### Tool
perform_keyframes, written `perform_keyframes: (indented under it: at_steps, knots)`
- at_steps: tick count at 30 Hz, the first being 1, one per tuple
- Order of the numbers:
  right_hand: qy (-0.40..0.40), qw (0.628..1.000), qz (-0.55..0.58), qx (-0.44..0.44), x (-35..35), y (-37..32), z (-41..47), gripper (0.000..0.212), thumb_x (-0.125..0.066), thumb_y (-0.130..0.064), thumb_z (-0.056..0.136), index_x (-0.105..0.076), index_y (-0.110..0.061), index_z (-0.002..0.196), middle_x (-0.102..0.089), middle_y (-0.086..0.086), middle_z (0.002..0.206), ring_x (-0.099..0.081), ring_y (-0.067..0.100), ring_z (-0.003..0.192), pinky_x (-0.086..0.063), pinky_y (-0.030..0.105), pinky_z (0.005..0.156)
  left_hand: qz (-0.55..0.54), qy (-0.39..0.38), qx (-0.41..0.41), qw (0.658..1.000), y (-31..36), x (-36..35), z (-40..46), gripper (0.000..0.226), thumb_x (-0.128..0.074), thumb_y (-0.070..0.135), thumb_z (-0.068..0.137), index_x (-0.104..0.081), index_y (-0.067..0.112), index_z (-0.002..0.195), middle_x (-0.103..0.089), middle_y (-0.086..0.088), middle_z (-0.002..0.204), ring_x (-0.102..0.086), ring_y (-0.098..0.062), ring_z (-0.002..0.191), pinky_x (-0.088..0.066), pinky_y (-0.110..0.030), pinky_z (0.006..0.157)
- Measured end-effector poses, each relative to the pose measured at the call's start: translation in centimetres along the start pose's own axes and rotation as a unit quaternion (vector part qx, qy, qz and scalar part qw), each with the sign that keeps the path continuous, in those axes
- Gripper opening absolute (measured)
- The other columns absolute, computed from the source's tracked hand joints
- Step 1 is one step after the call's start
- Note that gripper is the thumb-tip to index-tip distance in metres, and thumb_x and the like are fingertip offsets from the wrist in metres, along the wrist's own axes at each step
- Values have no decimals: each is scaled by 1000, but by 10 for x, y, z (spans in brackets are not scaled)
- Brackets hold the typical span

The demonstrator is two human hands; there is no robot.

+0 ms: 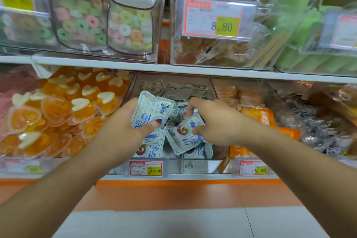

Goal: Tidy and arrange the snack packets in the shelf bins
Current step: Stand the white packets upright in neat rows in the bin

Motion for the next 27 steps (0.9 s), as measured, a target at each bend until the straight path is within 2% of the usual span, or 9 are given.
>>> perform_keyframes:
  at_steps: [3, 5, 8, 13, 16, 21, 23, 25, 27]
  knots:
    - [32, 999, 7, 7, 16, 4, -13, 25, -81, -22, 90, -62, -33, 103, -74, 2, 99, -64, 16, 91, -58, 41, 78, -57, 2, 35, 998, -4, -3, 3, 30, -67, 38, 97, -58, 45, 125, -73, 26, 111, -69, -2, 103, -56, -33, 84]
    - [48, 996, 77, 26, 19, 3, -18, 19, -86, -19, 85, -70, -28, 90, -78, -5, 88, -69, 12, 85, -59, 38, 77, -98, -28, 63, 993, -5, -9, 3, 31, -64, 42, 98, -58, 47, 128, -70, 26, 120, -66, -6, 114, -54, -39, 95]
    - [105, 985, 131, 45, 22, 0, -22, 14, -88, -21, 83, -75, -26, 84, -78, -11, 80, -71, 0, 80, -59, 31, 76, -148, -84, 97, 981, -3, -23, 1, 60, -69, 71, 80, -53, 54, 136, -63, 25, 136, -61, -9, 126, -48, -43, 106]
    - [197, 958, 203, 52, 26, 2, -23, 14, -88, -21, 81, -77, -29, 82, -75, -7, 76, -70, 15, 75, -61, 41, 70, -69, -163, 20, 984, 15, -36, -8, 51, -84, 32, 84, -57, 41, 127, -75, 24, 112, -71, 3, 103, -53, -28, 92]
    - [203, 956, 203, 63, 27, 0, -26, 13, -88, -21, 81, -77, -29, 83, -73, -7, 75, -61, 5, 63, -55, 29, 63, -28, -148, 3, 989, 19, -34, -10, 43, -81, 32, 87, -60, 42, 123, -74, 27, 109, -70, 6, 99, -51, -24, 87]
    - [173, 968, 173, 52, 27, 2, -28, 14, -84, -18, 87, -73, -27, 83, -68, -7, 71, -53, 3, 59, -48, 26, 59, -31, -191, -15, 981, 10, -30, -7, 54, -81, 12, 87, -60, 39, 129, -75, 14, 121, -70, -7, 113, -54, -41, 100]
    - [183, 969, 163, 42, 32, 8, -28, 16, -82, -15, 87, -72, -26, 84, -70, -11, 72, -57, 4, 64, -48, 27, 60, -41, -186, -14, 982, 4, -24, -4, 59, -78, 5, 89, -59, 43, 130, -75, 12, 121, -73, -13, 109, -57, -43, 90]
    - [189, 968, 164, 33, 38, 14, -31, 17, -79, -11, 89, -72, -25, 84, -66, -19, 66, -55, 1, 59, -41, 16, 54, -45, -161, -17, 986, 3, -16, -2, 54, -76, 8, 91, -62, 46, 128, -75, 14, 119, -75, -21, 99, -59, -48, 76]
    - [188, 968, 163, 27, 41, 18, -35, 17, -78, -9, 90, -73, -24, 84, -60, -25, 56, -53, -1, 54, -38, 11, 50, -49, -127, -13, 991, 1, -10, 2, 44, -75, 15, 93, -67, 45, 124, -77, 11, 115, -76, -30, 95, -61, -58, 77]
Point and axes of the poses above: each hand's wrist, its own z-axis towards the middle knuckle, its own x-axis out of the back of the hand, y = z × x, the point moved 5 cm from there along z, towards the middle knuckle
